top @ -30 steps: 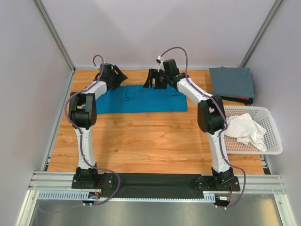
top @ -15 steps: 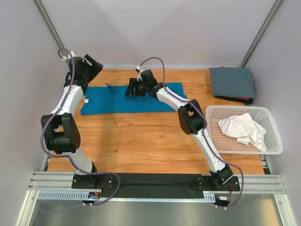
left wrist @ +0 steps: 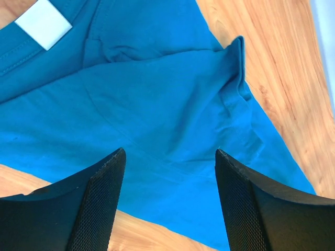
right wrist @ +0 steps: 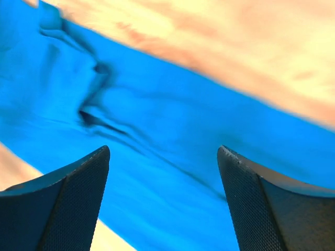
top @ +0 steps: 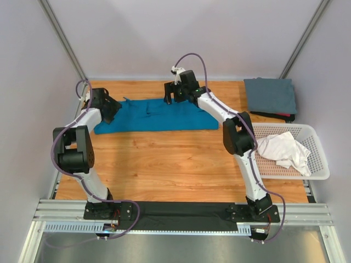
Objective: Fold and stack the t-shirts
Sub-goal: Fold the tshirt
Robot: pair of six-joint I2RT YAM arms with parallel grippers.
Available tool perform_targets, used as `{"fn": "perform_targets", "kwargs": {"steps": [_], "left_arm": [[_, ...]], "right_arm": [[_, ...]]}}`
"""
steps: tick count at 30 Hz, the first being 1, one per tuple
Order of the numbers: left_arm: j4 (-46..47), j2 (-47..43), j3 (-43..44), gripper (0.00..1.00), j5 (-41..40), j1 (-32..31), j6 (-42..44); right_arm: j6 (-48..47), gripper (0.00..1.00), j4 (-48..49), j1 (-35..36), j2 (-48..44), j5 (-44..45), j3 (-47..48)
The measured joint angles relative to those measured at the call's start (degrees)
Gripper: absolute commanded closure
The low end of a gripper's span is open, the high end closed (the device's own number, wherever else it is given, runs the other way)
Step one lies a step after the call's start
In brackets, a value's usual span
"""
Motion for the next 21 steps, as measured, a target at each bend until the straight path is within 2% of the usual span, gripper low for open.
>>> {"fn": "perform_targets", "kwargs": {"steps": [5,10,21], "left_arm": [[-1.4,1.6,0.6,0.25,-2.1,-0.7,-2.8],[-3.3,5.9,1.9,0.25,-4.0,-2.2,-6.1],[-10.1,13.0,12.1,0.26,-6.2,-2.7,-7.0]], "right_arm": [[-17.5,0.18,0.2,-1.4,-6.5,7.5,-7.4],[-28.6,0.19,-3.6,-2.0,-5.5,10.3,-12.1],[-34.4,0.2,-15.2,-2.0,-1.2,5.3,-6.4]]}}
